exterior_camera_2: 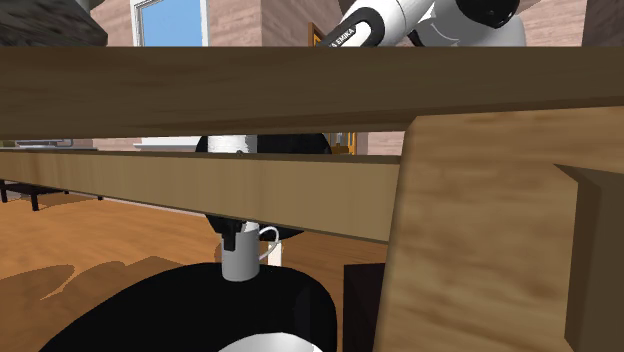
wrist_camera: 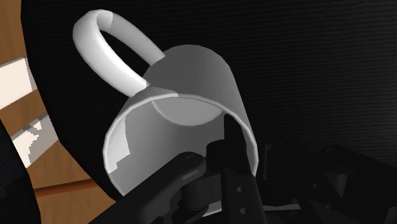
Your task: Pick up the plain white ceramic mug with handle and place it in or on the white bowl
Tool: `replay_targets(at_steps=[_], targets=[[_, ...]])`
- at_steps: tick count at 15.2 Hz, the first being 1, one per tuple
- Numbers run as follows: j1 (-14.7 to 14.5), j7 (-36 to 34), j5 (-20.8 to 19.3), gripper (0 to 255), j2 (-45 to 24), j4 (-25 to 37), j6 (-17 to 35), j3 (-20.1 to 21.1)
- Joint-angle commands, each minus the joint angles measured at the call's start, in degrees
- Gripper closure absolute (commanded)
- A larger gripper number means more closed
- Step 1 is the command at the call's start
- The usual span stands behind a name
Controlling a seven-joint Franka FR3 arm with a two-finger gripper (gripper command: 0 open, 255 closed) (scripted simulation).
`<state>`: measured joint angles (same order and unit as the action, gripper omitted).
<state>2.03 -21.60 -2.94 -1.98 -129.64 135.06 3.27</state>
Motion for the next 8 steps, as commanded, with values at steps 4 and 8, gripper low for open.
replay_targets(at_steps=[4, 8], targets=[[0.0, 0.4, 0.3, 255, 2.1, 1.8, -3.9, 0.0], [0.0, 0.6, 0.6, 255, 3.6, 3.3, -6.9, 0.0]])
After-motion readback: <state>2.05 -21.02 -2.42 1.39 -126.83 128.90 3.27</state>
